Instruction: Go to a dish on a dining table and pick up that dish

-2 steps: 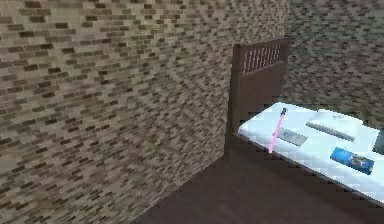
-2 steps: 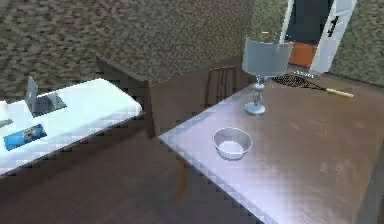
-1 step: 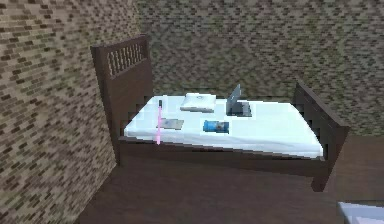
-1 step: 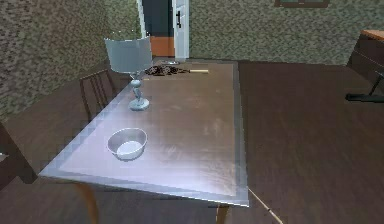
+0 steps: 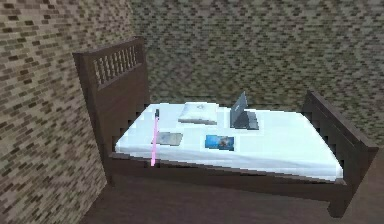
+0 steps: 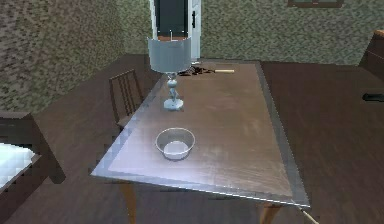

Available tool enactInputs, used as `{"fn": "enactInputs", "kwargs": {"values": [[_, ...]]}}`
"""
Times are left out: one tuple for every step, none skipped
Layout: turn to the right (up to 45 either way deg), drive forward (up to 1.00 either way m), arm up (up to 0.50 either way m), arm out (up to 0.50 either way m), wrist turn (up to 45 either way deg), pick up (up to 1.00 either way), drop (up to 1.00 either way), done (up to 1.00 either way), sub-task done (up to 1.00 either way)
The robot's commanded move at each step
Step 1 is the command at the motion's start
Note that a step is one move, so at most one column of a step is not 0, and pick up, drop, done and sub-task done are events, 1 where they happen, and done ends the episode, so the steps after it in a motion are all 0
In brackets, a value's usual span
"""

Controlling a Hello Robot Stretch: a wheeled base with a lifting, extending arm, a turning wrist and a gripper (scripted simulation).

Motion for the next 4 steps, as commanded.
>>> {"fn": "enactInputs", "kwargs": {"values": [[0.0, 0.0, 0.5, 0.0, 0.0, 0.0, 0.0, 0.0, 0.0], [0.0, 0.0, 0.34, 0.0, 0.0, 0.0, 0.0, 0.0, 0.0], [0.0, 0.0, 0.0, 0.38, 0.0, 0.0, 0.0, 0.0, 0.0], [0.0, 0.0, 0.0, 0.0, 45.0, 0.0, 0.0, 0.0, 0.0]]}}
